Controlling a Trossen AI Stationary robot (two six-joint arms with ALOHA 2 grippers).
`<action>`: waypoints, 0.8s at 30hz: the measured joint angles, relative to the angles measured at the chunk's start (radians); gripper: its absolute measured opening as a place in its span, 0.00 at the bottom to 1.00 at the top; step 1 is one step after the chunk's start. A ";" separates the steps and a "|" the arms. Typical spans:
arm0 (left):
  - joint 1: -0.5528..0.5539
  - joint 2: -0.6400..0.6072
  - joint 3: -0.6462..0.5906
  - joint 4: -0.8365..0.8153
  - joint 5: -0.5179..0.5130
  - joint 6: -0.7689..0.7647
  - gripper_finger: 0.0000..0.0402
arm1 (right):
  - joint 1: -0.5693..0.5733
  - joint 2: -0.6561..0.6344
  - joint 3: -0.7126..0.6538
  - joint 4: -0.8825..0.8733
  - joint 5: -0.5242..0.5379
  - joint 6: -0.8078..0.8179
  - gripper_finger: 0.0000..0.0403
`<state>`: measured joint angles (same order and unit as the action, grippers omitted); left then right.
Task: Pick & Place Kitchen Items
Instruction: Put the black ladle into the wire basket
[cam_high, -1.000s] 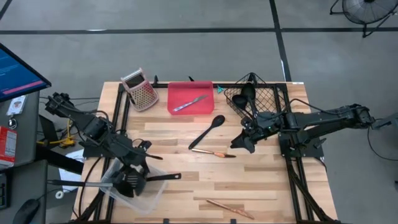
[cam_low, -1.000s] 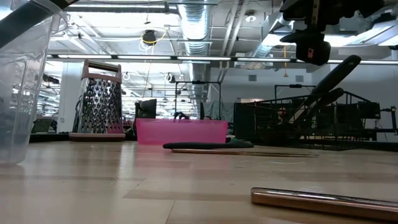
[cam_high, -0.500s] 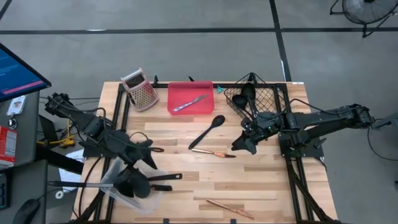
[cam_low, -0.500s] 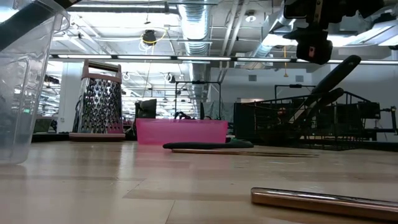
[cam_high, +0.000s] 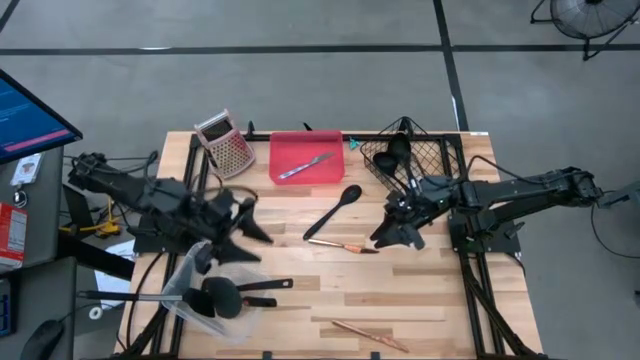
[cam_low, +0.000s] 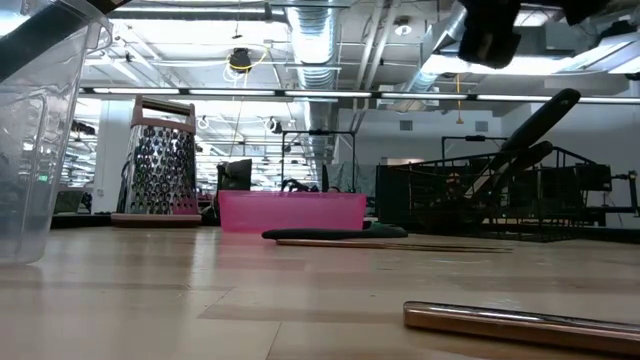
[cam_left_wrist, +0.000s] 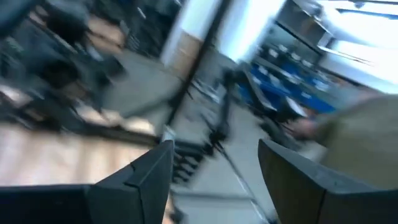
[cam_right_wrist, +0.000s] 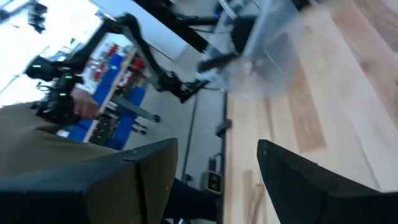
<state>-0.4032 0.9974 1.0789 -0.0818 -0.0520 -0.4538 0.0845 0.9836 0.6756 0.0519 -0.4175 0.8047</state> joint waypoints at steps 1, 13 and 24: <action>0.017 0.000 0.000 0.014 -0.027 0.023 0.54 | 0.000 0.000 0.000 0.023 -0.004 0.000 0.55; 0.242 0.111 0.000 0.056 -0.140 0.167 0.64 | -0.001 -0.100 0.000 0.137 -0.005 -0.003 0.55; 0.313 0.398 0.000 0.074 -0.137 0.161 0.64 | -0.002 -0.252 0.000 0.124 0.030 -0.061 0.55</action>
<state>-0.0901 1.3955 1.0786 -0.0075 -0.1886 -0.2925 0.0829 0.7320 0.6758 0.1764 -0.3879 0.7440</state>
